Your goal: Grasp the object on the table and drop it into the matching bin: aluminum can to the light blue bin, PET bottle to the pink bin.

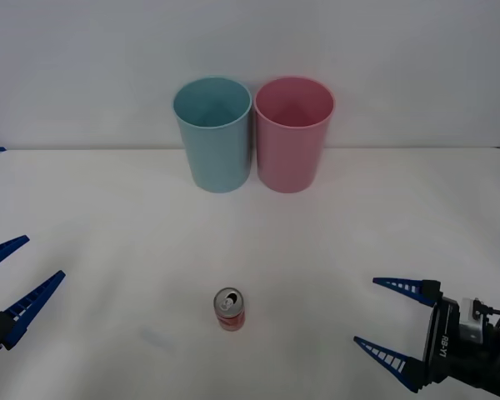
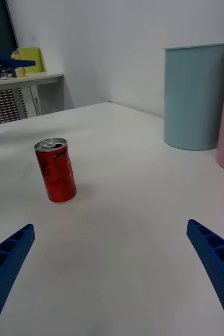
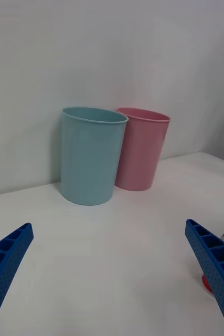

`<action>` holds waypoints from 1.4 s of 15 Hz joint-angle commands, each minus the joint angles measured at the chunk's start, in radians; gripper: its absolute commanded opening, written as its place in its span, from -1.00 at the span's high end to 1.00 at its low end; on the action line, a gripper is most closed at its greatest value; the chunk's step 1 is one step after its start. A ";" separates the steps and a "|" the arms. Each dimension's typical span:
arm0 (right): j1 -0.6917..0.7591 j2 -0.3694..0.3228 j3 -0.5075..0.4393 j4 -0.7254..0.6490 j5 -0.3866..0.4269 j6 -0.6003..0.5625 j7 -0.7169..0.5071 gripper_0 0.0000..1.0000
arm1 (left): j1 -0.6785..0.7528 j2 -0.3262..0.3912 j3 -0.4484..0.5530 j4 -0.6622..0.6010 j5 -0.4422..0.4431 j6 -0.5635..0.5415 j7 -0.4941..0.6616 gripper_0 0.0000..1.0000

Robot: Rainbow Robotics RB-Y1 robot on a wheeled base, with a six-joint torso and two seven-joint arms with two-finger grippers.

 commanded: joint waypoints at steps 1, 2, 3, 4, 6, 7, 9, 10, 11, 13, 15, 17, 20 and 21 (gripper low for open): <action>-0.024 0.000 0.061 0.009 -0.009 0.019 0.036 -1.00 | 0.000 0.000 0.000 0.000 0.000 0.000 0.000 -1.00; -0.029 0.003 0.083 0.009 -0.012 0.027 0.039 -1.00 | 0.000 0.000 0.000 0.000 0.000 0.000 0.000 -1.00; -0.035 0.008 0.101 0.009 -0.012 0.036 0.042 -1.00 | 0.000 0.000 0.000 0.000 0.000 0.000 0.000 -1.00; -0.044 0.017 0.124 0.009 -0.012 0.051 0.046 -1.00 | 0.000 0.000 0.000 0.000 0.000 0.000 0.000 -1.00; -0.059 0.034 0.168 0.009 -0.012 0.093 0.057 -1.00 | 0.000 0.000 0.000 0.000 0.000 0.000 0.000 -1.00; -0.065 0.042 0.190 0.009 -0.012 0.116 0.062 -1.00 | 0.000 0.000 0.000 0.000 0.000 0.000 0.000 -1.00; -0.081 0.063 0.234 0.009 -0.010 0.160 0.074 -1.00 | 0.000 0.000 0.000 0.000 0.000 0.000 0.000 -1.00; -0.084 0.069 0.251 0.009 -0.010 0.174 0.079 -1.00 | 0.000 0.000 0.000 0.000 0.000 0.000 0.000 -1.00; -0.088 0.080 0.270 0.009 -0.010 0.191 0.085 -1.00 | 0.000 0.000 0.000 0.000 0.000 0.000 0.000 -1.00; -0.091 0.100 0.279 0.009 0.016 0.213 0.092 -1.00 | 0.000 0.000 0.000 0.000 0.000 0.000 0.000 -1.00; -0.091 0.137 0.280 0.009 0.056 0.237 0.095 -1.00 | 0.000 0.000 0.000 0.000 0.000 0.000 0.000 -1.00; -0.093 0.174 0.294 0.009 0.086 0.274 0.098 -1.00 | 0.000 0.000 0.000 0.000 0.000 0.000 0.000 -1.00; -0.101 0.209 0.336 0.009 0.108 0.340 0.105 -1.00 | 0.000 0.000 0.000 0.000 0.000 0.000 0.000 -1.00; -0.104 0.215 0.351 0.009 0.108 0.361 0.108 -1.00 | 0.000 0.000 0.000 0.000 0.000 0.000 0.000 -1.00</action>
